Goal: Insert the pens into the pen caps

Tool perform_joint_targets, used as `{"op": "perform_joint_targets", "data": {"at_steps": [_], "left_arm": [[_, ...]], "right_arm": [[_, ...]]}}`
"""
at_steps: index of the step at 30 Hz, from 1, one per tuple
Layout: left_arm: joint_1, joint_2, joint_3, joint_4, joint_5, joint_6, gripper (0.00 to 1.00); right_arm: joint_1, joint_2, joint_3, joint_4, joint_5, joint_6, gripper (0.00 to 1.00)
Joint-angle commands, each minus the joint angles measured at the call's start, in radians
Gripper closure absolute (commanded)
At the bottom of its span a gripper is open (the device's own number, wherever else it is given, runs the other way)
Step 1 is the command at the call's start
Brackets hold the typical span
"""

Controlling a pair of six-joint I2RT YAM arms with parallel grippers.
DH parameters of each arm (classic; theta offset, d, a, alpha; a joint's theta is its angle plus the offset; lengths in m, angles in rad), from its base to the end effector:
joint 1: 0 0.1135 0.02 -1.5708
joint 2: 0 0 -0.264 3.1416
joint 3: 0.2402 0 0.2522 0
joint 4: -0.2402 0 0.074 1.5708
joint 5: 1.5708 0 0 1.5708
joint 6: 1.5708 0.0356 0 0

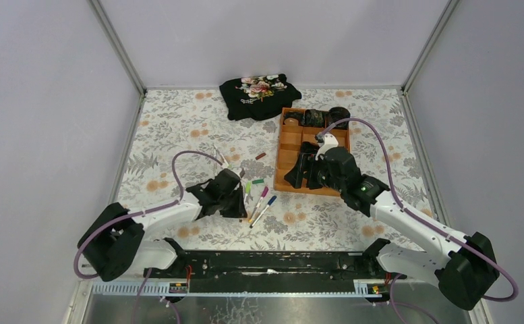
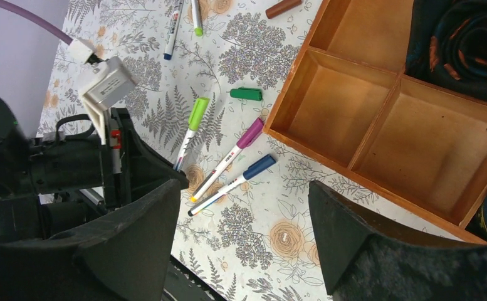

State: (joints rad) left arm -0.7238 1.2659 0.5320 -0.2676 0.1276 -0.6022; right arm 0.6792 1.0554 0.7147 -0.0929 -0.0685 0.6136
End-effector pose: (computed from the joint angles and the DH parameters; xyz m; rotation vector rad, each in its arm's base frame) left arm 0.1632 -0.1503 0.1537 0.2146 2.6937 -0.6226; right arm 0.1854 0.1528 0.2719 -0.1158 2.1158 0.8733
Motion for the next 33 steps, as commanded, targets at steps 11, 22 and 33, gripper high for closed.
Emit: {"op": "perform_joint_targets", "data": {"at_steps": [11, 22, 33], "left_arm": [[-0.024, 0.072, 0.106, -0.033, -0.13, 0.01, 0.58], [0.211, -0.005, 0.293, -0.146, -0.348, 0.094, 0.5], [0.441, 0.289, 0.449, -0.081, -0.295, 0.197, 0.66]], "right_arm": [[-0.012, -0.029, 0.011, 0.031, 0.033, -0.022, 0.2], [-0.017, -0.021, 0.076, 0.006, 0.055, -0.082, 0.19], [-0.018, 0.026, 0.092, 0.037, 0.008, -0.055, 0.19]]}}
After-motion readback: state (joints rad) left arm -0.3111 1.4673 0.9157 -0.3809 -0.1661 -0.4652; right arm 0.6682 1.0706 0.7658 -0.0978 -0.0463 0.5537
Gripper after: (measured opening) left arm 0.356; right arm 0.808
